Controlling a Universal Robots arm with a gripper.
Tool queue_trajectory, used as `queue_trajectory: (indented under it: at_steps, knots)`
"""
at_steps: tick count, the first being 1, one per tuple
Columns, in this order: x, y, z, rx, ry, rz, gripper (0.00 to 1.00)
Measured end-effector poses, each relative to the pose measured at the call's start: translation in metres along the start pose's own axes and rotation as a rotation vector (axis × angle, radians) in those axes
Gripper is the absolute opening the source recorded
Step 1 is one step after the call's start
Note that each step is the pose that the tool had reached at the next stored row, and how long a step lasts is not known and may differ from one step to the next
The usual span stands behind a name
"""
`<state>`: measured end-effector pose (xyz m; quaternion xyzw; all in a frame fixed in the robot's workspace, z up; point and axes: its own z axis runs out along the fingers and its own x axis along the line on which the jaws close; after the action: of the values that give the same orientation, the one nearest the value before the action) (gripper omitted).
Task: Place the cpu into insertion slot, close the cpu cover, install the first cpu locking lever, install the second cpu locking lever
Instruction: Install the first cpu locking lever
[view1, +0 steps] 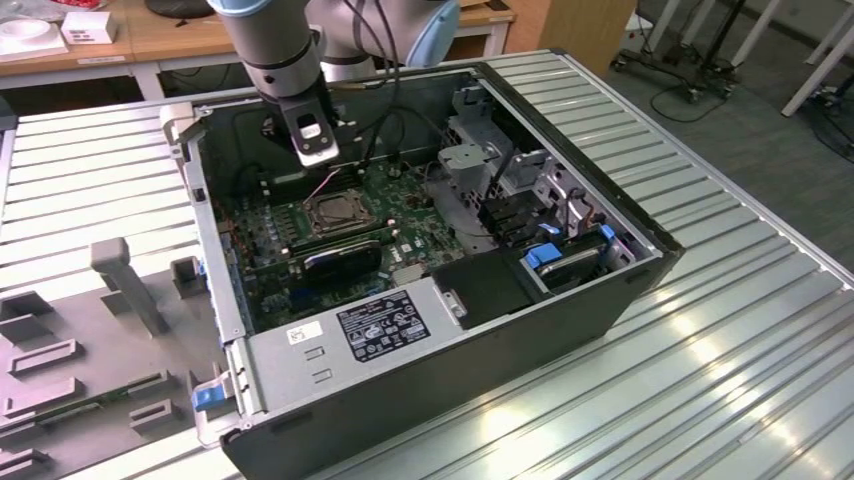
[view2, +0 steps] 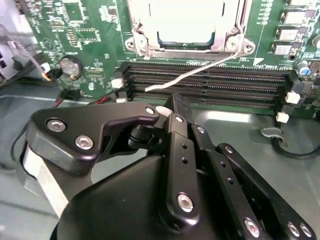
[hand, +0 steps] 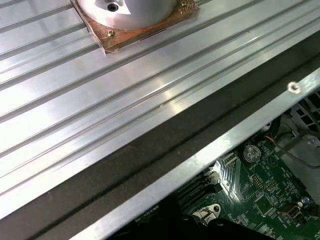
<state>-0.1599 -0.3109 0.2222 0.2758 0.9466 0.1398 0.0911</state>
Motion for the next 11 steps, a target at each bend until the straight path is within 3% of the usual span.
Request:
queue_trajectory:
  at_steps: [6,11]
  knots:
    - [0.0063,-0.0041,-0.0039,-0.0053,-0.0097,-0.002,0.11]
    - [0.0044,-0.0130,-0.0066,-0.0060,-0.0106,-0.003,0.11]
